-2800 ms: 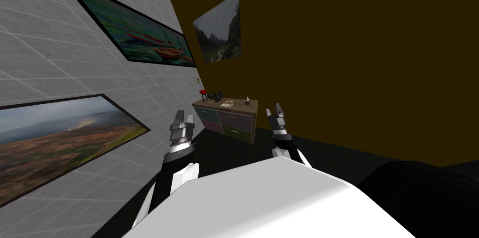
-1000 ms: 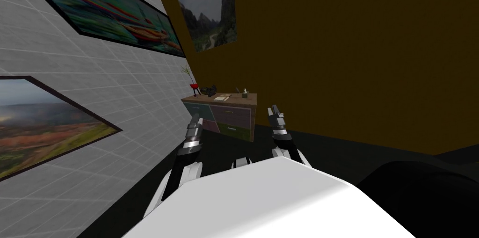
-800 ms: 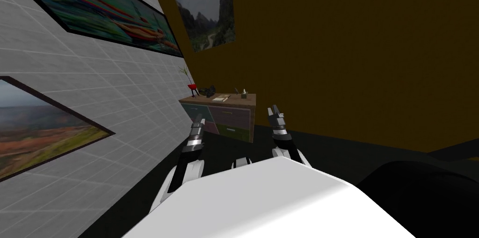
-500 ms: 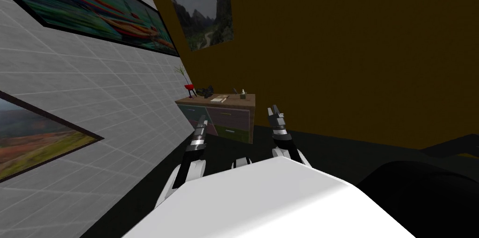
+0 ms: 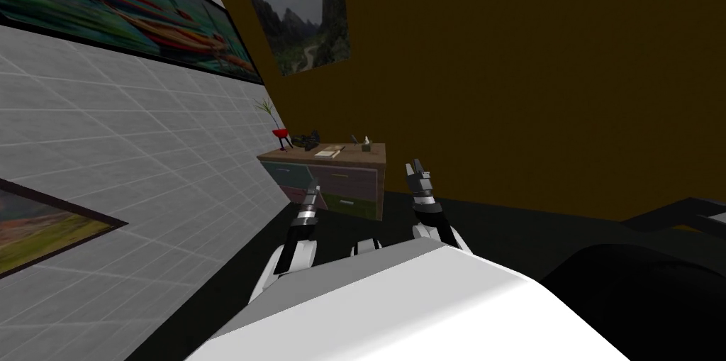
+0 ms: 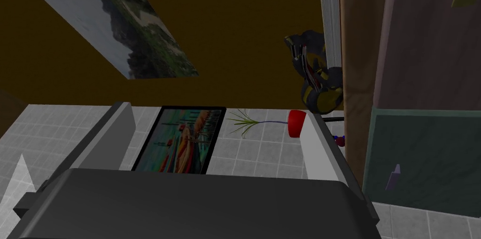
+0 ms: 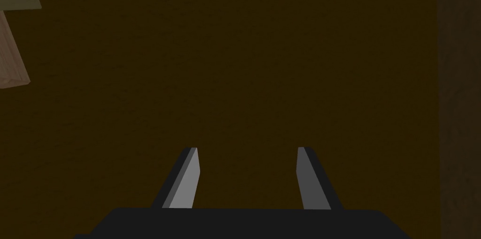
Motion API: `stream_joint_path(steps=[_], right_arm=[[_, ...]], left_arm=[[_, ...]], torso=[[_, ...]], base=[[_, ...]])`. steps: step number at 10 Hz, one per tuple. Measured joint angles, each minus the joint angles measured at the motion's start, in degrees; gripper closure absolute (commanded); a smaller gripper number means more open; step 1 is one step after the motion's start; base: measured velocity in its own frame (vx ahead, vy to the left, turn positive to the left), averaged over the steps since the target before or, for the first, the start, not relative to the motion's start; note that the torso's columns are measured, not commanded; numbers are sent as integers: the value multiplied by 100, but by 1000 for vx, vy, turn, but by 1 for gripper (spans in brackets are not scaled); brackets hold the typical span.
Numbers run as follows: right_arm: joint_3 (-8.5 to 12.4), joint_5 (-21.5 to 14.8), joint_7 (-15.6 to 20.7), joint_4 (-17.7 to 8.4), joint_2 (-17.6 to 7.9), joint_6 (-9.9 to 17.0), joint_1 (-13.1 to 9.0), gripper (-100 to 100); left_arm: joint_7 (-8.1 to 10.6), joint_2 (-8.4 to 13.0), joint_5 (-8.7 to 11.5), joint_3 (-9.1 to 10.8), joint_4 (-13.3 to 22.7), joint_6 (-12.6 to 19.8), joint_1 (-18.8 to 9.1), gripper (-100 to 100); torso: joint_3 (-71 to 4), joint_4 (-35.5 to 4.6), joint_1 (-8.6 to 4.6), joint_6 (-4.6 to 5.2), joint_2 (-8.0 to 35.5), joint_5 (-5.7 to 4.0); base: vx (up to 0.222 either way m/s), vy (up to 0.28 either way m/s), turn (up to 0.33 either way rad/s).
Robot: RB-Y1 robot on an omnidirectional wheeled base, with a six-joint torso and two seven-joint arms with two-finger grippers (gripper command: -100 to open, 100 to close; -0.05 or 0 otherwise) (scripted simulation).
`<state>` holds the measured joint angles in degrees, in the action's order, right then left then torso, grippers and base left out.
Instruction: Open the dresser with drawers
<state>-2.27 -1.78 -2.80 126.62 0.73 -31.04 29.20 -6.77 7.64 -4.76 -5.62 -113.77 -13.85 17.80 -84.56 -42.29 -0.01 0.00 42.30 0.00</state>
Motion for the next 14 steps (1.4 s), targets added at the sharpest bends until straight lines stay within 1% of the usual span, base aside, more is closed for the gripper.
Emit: stream_joint_path(steps=[3,4,7,9,10,12,13,14], right_arm=[[0,0,0,0,0,0,0,0],[0,0,0,0,0,0,0,0],[0,0,0,0,0,0,0,0],[0,0,0,0,0,0,0,0],[0,0,0,0,0,0,0,0],[0,0,0,0,0,0,0,0],[0,0,0,0,0,0,0,0],[0,0,0,0,0,0,0,0]], left_arm=[[-11,-23,-44,-79,310,138,-156,-100],[-29,-67,-73,-117,435,195,-225,-100],[-7,-35,-92,-161,919,226,-407,-100],[-19,-33,-135,-236,1162,325,-499,-100],[-17,15,-146,-273,1252,382,-516,-100],[-12,85,-175,-322,1612,452,-680,-100],[-6,138,-186,-352,1759,481,-720,-100],[-22,144,-218,-393,1908,510,-762,-100]], torso=[[-1,0,-1,0,-1,0],[-1,0,-3,1,-1,-1],[-3,1,5,0,-4,2],[-2,1,-2,1,-4,0],[-2,1,-1,-1,-3,-1],[0,0,1,0,0,0],[0,0,1,0,-1,0],[-2,1,1,0,-2,0]], base=[[65,-3,-60],[66,-13,-58],[79,5,-73],[89,1,-78],[85,1,-66],[84,3,-79],[91,7,-82],[81,4,-75]])
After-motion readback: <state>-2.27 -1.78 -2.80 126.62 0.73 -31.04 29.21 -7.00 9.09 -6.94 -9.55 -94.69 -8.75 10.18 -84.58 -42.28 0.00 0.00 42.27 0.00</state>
